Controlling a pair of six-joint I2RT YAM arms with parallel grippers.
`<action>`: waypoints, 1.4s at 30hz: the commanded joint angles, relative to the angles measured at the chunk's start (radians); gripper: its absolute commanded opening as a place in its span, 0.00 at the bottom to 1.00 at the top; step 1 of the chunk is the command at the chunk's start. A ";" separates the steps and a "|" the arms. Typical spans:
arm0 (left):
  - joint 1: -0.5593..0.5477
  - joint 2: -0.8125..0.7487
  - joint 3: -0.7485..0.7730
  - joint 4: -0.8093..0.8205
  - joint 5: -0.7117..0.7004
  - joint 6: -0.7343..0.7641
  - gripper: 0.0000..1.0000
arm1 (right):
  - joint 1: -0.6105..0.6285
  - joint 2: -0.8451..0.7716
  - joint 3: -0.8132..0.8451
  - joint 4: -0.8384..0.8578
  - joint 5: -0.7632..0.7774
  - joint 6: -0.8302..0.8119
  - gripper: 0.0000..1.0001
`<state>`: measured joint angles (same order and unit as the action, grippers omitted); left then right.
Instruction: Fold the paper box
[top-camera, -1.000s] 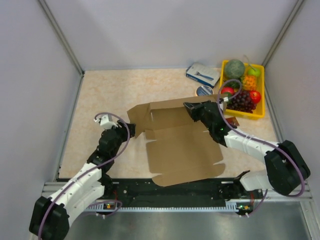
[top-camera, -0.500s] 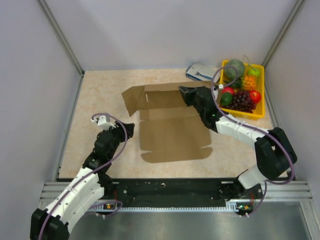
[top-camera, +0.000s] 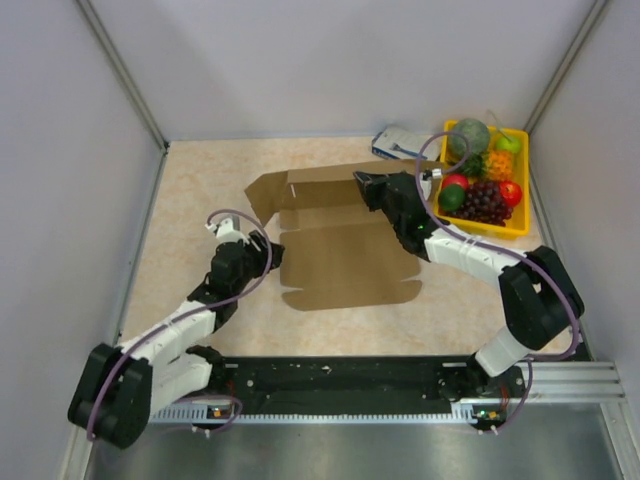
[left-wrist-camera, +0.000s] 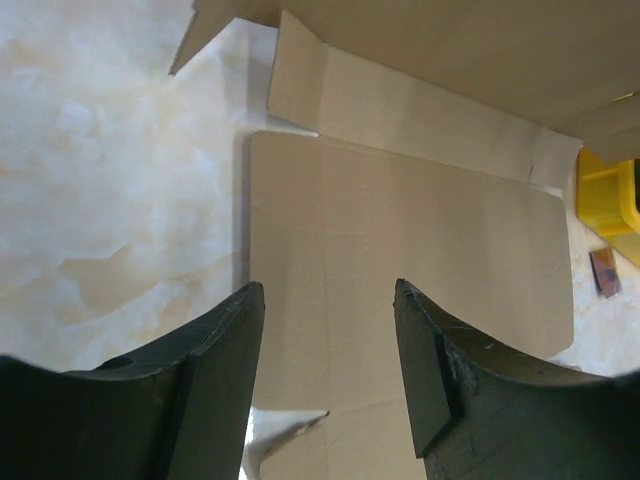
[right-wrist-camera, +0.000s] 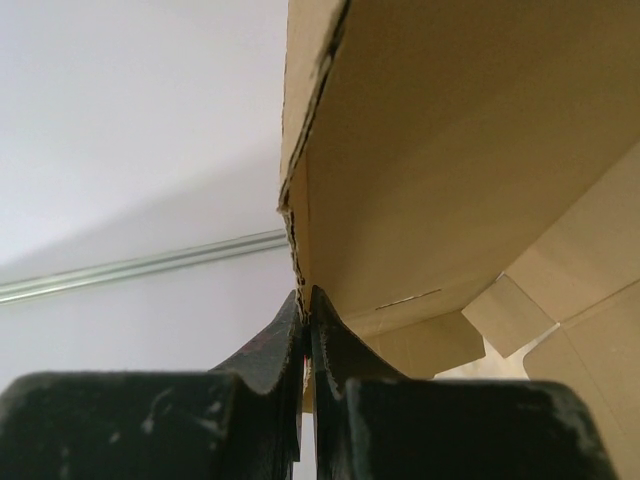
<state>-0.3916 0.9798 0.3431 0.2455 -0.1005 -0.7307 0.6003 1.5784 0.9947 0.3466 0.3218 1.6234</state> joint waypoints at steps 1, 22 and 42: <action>-0.024 0.155 0.000 0.345 0.016 -0.013 0.60 | 0.012 0.006 0.005 0.025 0.023 0.006 0.00; -0.056 0.643 0.273 0.411 -0.222 -0.024 0.61 | 0.021 -0.020 -0.007 0.009 0.025 0.029 0.00; -0.016 0.761 0.355 0.368 -0.212 -0.082 0.68 | 0.019 -0.020 -0.005 0.008 0.014 0.024 0.00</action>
<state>-0.4248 1.7130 0.6956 0.5369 -0.3477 -0.7986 0.6086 1.5795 0.9947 0.3443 0.3351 1.6440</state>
